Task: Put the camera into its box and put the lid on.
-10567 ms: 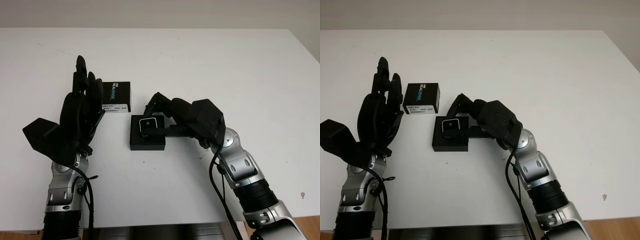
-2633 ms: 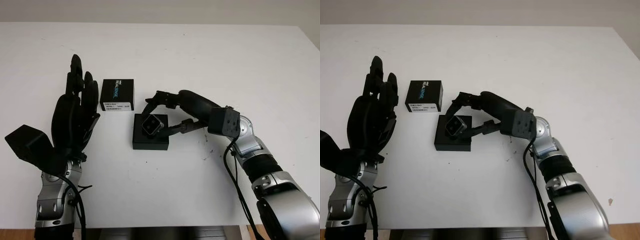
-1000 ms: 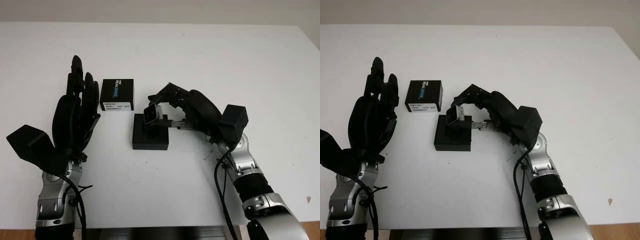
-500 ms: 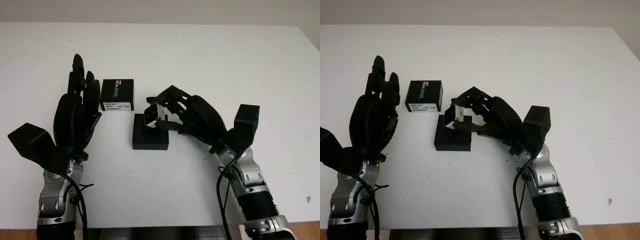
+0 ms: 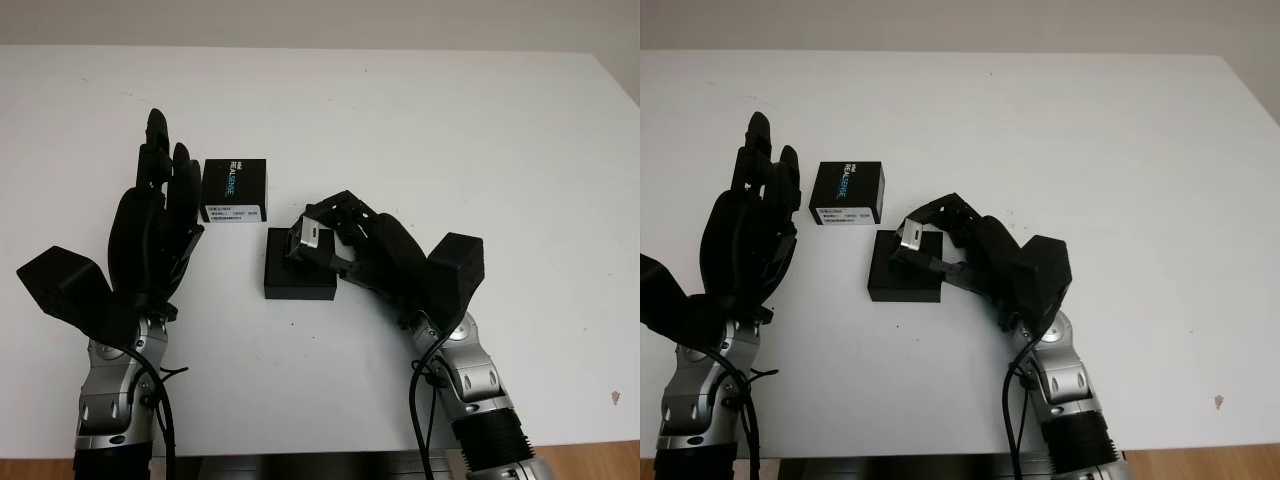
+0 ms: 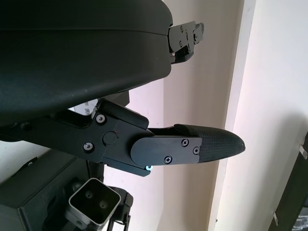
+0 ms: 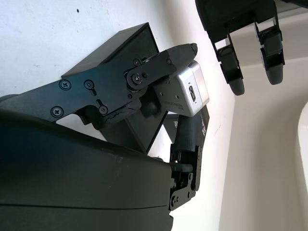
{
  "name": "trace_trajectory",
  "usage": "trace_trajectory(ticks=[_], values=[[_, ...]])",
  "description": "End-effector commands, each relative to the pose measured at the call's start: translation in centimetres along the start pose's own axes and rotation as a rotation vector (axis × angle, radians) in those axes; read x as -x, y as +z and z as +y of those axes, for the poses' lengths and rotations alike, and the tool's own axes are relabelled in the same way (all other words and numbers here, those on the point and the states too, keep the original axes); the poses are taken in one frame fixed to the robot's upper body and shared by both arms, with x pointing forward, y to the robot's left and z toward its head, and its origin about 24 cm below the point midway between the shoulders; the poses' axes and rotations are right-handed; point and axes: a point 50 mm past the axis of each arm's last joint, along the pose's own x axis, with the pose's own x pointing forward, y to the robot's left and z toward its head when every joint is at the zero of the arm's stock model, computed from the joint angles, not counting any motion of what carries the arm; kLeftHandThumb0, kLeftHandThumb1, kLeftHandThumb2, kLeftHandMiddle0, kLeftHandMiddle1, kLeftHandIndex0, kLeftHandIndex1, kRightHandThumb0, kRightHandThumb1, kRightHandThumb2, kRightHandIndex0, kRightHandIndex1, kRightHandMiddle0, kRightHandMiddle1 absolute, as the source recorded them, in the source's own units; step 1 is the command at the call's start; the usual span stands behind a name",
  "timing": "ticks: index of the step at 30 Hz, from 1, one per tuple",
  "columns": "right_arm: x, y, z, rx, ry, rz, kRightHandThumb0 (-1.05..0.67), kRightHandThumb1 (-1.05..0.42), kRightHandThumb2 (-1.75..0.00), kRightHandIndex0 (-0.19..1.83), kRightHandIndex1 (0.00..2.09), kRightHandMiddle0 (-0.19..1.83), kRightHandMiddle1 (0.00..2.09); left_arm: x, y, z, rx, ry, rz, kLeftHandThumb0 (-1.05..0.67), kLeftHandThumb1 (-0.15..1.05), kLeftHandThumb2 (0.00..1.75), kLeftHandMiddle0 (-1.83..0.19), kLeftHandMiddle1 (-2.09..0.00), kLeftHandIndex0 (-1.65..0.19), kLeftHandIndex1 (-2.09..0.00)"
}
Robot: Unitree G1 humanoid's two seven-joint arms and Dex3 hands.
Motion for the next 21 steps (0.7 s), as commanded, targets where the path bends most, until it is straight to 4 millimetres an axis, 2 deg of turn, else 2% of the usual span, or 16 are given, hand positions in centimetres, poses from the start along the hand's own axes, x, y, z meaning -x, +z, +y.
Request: trace_trajectory(ticks=[1,11,21], values=[[0.08,-0.9,0.39,-0.008,0.001,0.022,-0.43,-1.03,-0.05,-0.06,0.61,0.18,1.72,0.0,-0.04,-0.03,-0.004,-0.002,-0.006,-0.79,1.05,0.44,0.19,0.0,0.19,0.0],[-0.19,-1.47,0.9,-0.05,0.034,0.042,-0.46,-1.03,-0.05,-0.06,0.63,0.2,1.74,-0.11,-0.19,0.02,0.011,0.002,0.0,-0.79,1.05,0.42,0.19,0.0,0.19,0.0],[-0.04,-1.59,0.86,-0.005,0.049,0.068,-0.45,-1.01,-0.05,-0.08,0.7,0.24,1.71,-0.14,-0.21,0.06,0.009,0.002,-0.005,-0.79,1.05,0.41,0.19,0.0,0.19,0.0]])
